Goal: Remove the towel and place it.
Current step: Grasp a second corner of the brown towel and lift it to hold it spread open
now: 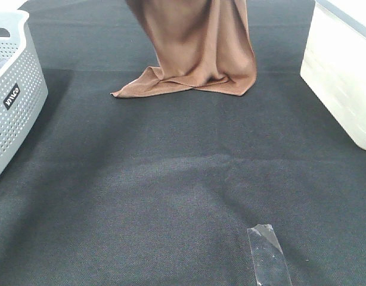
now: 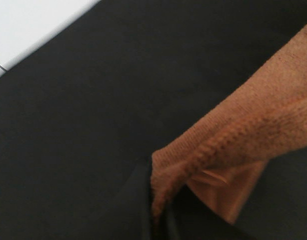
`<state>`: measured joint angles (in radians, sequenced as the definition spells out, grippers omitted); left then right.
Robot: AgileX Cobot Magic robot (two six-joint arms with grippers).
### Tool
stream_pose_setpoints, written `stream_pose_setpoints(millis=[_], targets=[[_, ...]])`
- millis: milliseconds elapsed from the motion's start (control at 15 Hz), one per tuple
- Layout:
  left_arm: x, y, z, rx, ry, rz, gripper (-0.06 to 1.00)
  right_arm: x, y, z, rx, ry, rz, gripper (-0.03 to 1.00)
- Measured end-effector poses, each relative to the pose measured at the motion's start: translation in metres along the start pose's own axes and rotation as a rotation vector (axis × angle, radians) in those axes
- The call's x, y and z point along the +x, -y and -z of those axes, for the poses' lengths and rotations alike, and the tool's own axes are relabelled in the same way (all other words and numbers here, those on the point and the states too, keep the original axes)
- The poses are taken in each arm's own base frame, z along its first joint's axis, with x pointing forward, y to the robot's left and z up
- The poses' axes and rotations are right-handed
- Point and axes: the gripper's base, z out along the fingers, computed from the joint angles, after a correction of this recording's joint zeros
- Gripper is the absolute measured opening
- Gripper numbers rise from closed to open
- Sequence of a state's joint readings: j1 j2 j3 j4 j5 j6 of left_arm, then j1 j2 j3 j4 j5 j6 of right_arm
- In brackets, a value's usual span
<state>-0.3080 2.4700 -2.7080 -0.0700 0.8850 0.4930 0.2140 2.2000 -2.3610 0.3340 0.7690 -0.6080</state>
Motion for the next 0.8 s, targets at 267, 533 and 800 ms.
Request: stream_pose_setpoints(millis=[267, 533, 800], targets=[[-0.001, 0.004, 0.037, 0.095, -0.200, 0.216, 0.00, 0.001, -0.007, 0.044, -0.029, -0.215, -0.124, 0.00], [-0.012, 0.004, 0.056, 0.109, -0.193, 0.412, 0.00, -0.001, -0.015, 0.073, -0.059, -0.314, -0.165, 0.00], [-0.045, 0.003, 0.110, 0.116, -0.083, 0.431, 0.00, -0.005, -0.023, 0.107, -0.045, -0.312, -0.244, 0.00]])
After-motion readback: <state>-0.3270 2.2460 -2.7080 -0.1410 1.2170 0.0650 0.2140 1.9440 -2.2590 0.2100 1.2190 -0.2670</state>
